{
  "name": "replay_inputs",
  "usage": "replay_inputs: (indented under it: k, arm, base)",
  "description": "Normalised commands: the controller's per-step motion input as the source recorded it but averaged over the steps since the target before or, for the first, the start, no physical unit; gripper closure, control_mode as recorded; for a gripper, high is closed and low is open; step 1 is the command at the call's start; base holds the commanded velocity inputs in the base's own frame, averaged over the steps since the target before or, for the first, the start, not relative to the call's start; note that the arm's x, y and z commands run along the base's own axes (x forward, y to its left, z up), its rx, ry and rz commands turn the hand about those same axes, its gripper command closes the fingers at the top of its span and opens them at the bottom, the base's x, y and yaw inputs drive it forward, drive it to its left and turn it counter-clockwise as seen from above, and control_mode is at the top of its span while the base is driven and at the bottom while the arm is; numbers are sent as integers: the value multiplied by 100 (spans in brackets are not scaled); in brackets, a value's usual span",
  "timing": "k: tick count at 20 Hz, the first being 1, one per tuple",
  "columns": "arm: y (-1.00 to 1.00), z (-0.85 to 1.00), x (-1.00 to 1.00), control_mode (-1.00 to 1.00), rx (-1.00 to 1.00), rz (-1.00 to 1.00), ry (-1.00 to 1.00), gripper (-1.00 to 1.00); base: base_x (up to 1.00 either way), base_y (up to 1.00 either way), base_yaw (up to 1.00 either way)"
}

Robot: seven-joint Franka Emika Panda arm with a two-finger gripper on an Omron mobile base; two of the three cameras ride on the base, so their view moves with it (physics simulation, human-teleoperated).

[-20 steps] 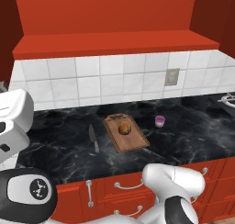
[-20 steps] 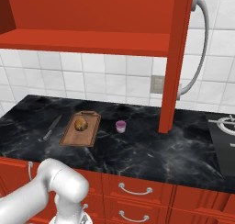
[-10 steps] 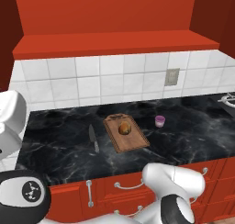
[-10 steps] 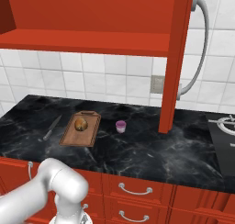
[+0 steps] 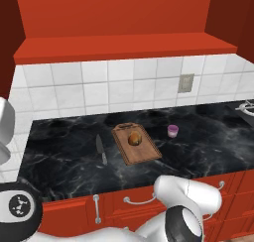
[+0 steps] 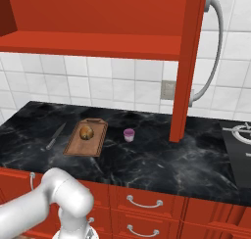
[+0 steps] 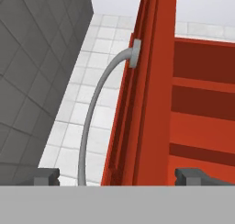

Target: Pick the bread, place it on the cutting board, pick the jam, place it on the counter, and close the cabinet.

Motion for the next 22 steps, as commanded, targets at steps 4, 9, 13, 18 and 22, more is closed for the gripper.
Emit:
replay_inputs:
  k: [4,9,13,18,22]
  arm:
    - [9,0,7,-100,0,0,0,-100]
    - [10,0,13,-100,0,0,0,-100]
    - [11,-1,15,-100,0,0,0,-100]
    - [4,-1,18,-100,0,0,0,-100]
    - [0,-1,15,-100,0,-2,-1,-100]
  base:
    - [0,0,0]
    - [0,0,0]
    - [0,0,0]
    - [0,0,0]
    - [0,0,0]
